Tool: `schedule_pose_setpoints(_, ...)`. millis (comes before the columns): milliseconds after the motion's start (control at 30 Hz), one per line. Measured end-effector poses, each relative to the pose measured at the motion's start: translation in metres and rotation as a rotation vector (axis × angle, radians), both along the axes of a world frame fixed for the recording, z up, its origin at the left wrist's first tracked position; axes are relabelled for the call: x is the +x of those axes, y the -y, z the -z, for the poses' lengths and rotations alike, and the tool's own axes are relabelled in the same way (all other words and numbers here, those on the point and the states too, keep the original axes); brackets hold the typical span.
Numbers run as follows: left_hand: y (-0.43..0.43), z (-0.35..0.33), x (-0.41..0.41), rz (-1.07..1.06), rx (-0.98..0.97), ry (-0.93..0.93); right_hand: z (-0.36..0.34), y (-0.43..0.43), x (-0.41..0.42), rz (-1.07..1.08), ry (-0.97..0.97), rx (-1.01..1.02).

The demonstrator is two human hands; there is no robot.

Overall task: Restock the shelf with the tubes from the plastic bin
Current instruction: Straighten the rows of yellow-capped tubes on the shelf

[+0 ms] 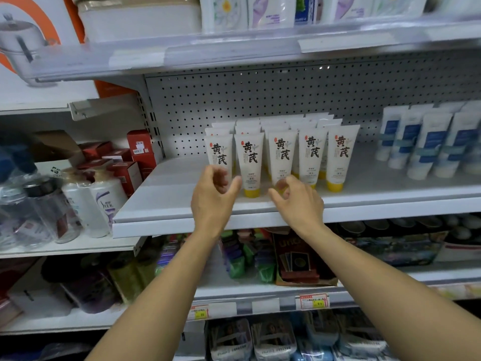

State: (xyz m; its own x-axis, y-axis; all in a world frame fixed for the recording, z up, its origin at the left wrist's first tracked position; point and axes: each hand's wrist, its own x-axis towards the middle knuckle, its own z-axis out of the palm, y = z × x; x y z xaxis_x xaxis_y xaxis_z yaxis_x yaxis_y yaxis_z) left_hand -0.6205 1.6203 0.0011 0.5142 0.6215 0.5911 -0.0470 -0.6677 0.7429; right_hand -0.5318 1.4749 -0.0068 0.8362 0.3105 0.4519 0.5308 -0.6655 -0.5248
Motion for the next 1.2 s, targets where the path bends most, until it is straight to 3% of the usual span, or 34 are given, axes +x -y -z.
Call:
schedule_pose_setpoints(133, 0.039, 0.006, 0.013, 0.197, 0.003, -0.123, 0.002, 0.035, 0.019, 0.118, -0.110, 0.224)
schedule_pose_setpoints(267, 0.055, 0.007, 0.035, 0.244, -0.029, -0.178, -0.003, 0.052, 0.035, 0.179, -0.149, 0.240)
schedule_pose_setpoints(467, 0.064, 0.005, 0.057, 0.155, -0.021, -0.320, -0.006, 0.055, 0.054, 0.181, -0.170, 0.046)
schedule_pose_setpoints(700, 0.071, 0.003, 0.072, 0.029, 0.089, -0.510, -0.001, 0.053, 0.065, 0.146, -0.128, -0.032)
schedule_pose_setpoints(1200, 0.087, 0.002, 0.090, -0.201, -0.020, -0.500, -0.004, 0.056, 0.070, 0.115, -0.103, -0.089)
